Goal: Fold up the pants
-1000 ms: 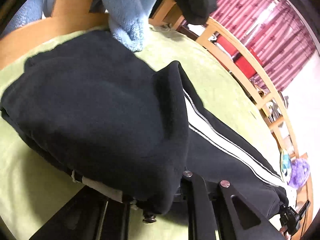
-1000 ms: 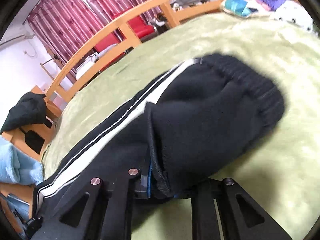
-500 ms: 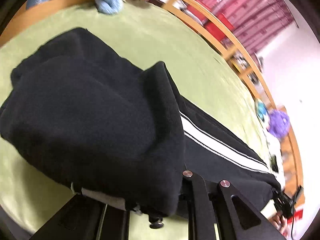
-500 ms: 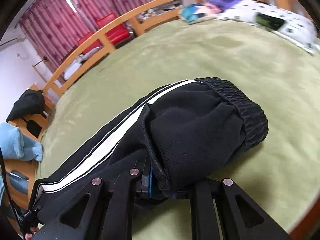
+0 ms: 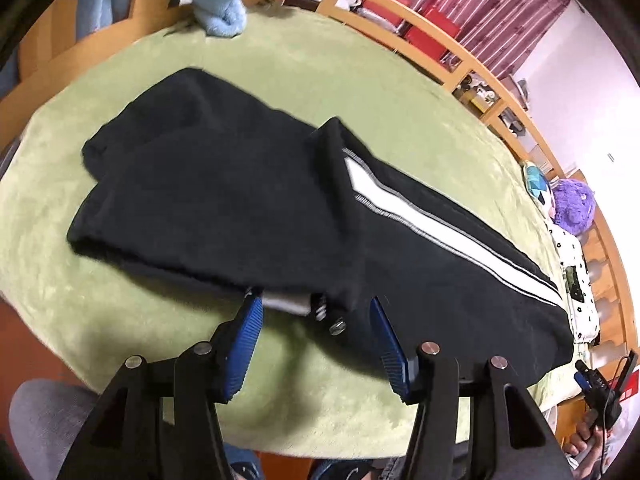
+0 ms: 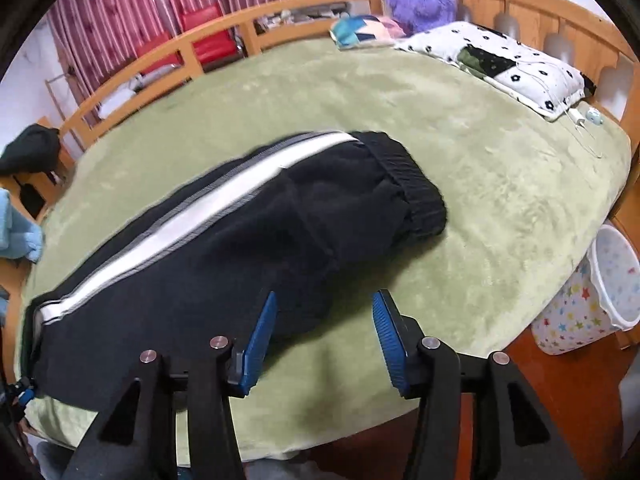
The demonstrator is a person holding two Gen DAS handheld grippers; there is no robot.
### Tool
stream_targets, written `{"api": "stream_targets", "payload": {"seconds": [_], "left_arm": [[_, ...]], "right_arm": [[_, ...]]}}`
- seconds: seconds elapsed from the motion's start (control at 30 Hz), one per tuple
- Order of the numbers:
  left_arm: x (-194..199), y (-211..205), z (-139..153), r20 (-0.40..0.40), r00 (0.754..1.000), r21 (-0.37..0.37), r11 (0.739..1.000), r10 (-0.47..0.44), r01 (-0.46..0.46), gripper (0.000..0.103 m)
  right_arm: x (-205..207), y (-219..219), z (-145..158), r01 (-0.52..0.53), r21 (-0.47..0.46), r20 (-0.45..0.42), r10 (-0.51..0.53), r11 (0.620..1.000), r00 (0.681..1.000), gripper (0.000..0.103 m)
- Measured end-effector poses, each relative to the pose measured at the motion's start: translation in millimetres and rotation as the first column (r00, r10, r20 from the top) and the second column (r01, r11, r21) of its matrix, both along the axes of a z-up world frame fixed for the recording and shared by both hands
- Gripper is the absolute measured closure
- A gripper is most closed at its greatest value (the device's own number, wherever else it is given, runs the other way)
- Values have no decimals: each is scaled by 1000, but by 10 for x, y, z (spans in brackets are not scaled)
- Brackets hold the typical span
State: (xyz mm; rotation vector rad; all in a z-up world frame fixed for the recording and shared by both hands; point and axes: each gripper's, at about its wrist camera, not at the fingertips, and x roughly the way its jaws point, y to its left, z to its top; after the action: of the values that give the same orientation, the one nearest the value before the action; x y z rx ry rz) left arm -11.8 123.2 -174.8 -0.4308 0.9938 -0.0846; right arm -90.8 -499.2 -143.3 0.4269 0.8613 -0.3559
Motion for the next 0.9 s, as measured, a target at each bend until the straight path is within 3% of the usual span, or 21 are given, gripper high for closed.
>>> {"api": "stream_targets", "payload": {"seconds": [0.1, 0.17, 0.2, 0.23, 0.3, 0.43, 0.6, 0.73, 0.87, 0.9], "left_arm": [[127, -89, -51, -1, 1000, 105, 994, 3, -3, 45], [211, -133, -110, -13, 1000, 201, 980, 14, -11, 50], [250, -89, -121, 4, 1000, 188, 982, 1, -2, 68], [279, -20, -99, 35, 999, 111, 993, -38, 34, 95], [427, -13, 13, 66, 996, 79, 996, -56, 50, 95], [772, 187, 448, 212, 976, 192, 981, -51, 10, 95], [1440, 660, 786, 274, 961, 184, 978, 41, -95, 95], [1885, 896, 753, 244, 968, 122, 988, 67, -99, 93], [1955, 873, 629, 156, 982, 160, 979, 102, -127, 88], [1931, 825, 584, 142, 985, 157, 980, 103, -125, 82]], "right_arm": [[-10, 152, 15, -2, 45, 14, 1, 999, 1000, 53], [24, 270, 27, -5, 83, 27, 3, 997, 1000, 53], [36, 312, 25, -5, 89, 29, 2, 996, 1000, 53], [55, 381, 31, -9, 94, 33, 6, 996, 999, 53], [110, 506, 37, -22, 93, 39, 19, 995, 999, 53], [302, 769, 59, -52, 65, 51, 49, 997, 998, 53], [635, 1065, 42, -98, 53, 51, 95, 994, 994, 53], [880, 1295, -50, -128, 35, 29, 127, 991, 991, 53], [995, 1470, -116, -155, 22, 6, 154, 988, 988, 53], [1010, 1499, -130, -161, 21, 1, 161, 987, 987, 53]]}}
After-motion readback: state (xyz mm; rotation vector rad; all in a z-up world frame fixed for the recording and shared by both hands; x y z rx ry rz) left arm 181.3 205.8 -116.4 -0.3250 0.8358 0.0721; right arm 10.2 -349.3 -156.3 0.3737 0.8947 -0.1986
